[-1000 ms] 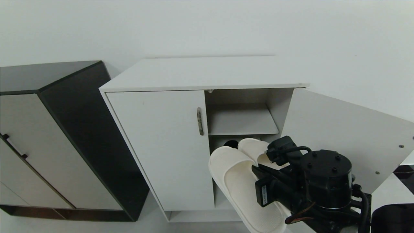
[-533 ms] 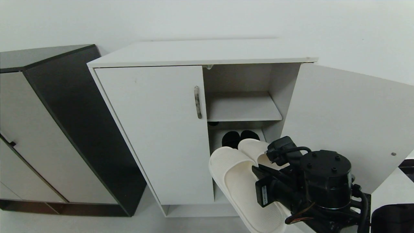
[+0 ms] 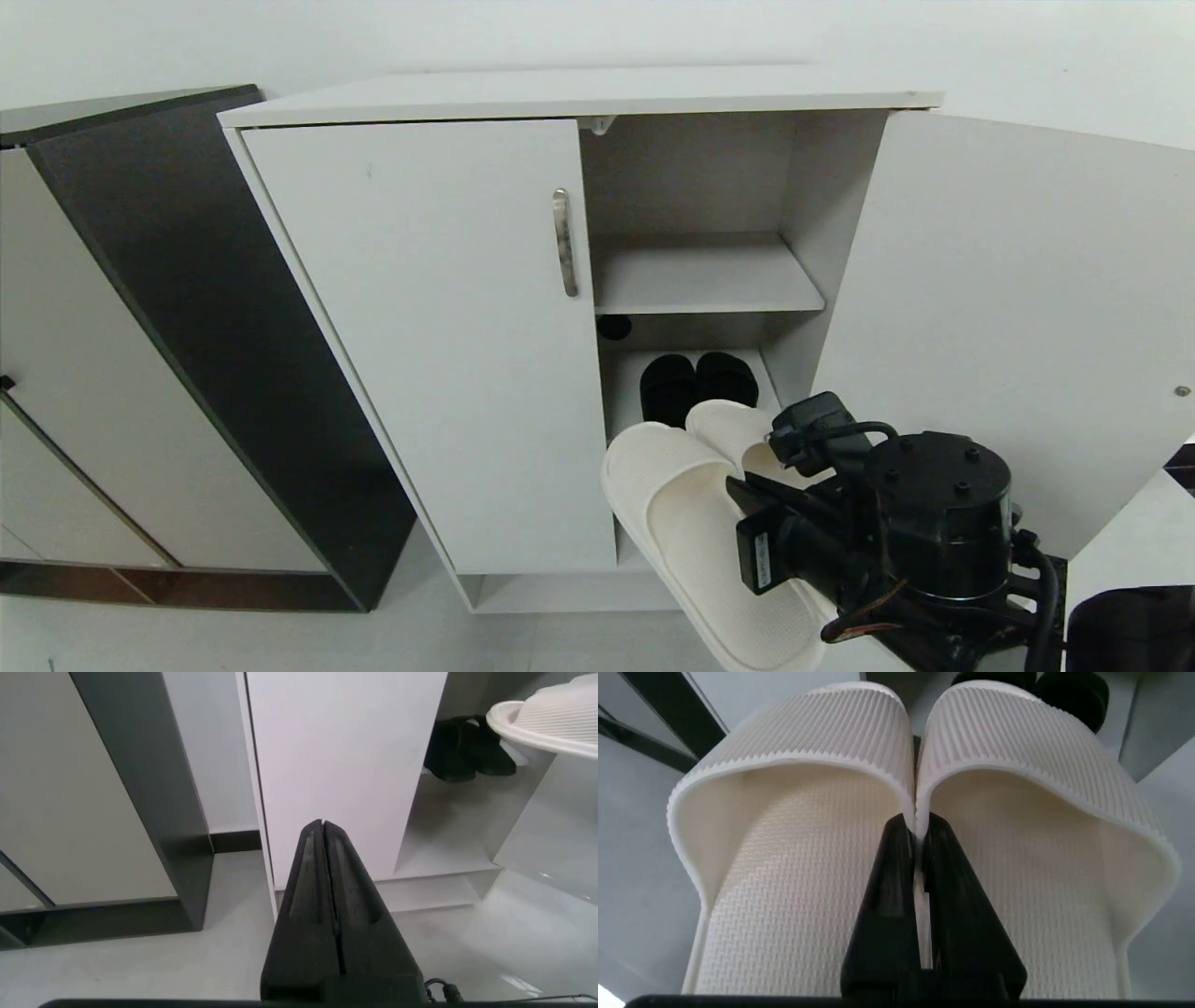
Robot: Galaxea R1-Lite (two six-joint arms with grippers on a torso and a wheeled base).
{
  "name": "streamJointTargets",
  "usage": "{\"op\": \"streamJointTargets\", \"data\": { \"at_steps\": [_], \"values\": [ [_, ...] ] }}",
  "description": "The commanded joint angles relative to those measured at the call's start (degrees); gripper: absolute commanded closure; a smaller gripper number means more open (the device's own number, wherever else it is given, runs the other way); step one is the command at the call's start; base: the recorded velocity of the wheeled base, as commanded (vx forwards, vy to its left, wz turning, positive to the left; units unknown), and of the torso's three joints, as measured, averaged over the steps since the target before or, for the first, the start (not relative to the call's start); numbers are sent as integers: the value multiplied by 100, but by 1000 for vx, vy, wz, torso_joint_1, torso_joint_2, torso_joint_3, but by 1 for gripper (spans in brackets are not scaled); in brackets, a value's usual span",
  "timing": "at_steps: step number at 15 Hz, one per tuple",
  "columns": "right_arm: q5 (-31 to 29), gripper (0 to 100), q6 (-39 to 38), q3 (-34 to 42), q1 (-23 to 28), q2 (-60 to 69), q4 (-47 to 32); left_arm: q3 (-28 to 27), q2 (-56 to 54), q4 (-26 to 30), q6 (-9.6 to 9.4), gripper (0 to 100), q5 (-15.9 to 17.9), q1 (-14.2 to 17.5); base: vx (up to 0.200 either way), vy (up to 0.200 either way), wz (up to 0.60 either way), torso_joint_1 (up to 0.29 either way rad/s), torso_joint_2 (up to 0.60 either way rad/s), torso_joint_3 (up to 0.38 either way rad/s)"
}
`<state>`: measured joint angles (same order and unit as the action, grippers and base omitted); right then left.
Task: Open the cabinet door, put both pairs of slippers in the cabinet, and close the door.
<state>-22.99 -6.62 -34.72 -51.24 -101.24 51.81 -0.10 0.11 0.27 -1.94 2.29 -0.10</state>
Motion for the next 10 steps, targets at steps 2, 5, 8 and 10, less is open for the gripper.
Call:
{"op": "streamJointTargets", "data": {
  "at_steps": [2, 5, 8, 10],
  "values": [
    [-91, 100, 64, -35, 44, -273, 374, 1, -2, 0, 0, 100, -1, 1, 0, 0, 0, 0, 0, 0],
    [-979, 100, 170, -721, -71, -510, 163, 1, -2, 0, 0, 100, -1, 1, 0, 0, 0, 0, 0, 0],
    [-1717, 100, -542, -1784, -88, -300, -1384, 1, -2, 0, 0, 100, -1, 1, 0, 0, 0, 0, 0, 0],
    [-2087, 100, -736, -2267, -264, 52, -2228, 1, -2, 0, 0, 100, -1, 1, 0, 0, 0, 0, 0, 0]
  ]
}}
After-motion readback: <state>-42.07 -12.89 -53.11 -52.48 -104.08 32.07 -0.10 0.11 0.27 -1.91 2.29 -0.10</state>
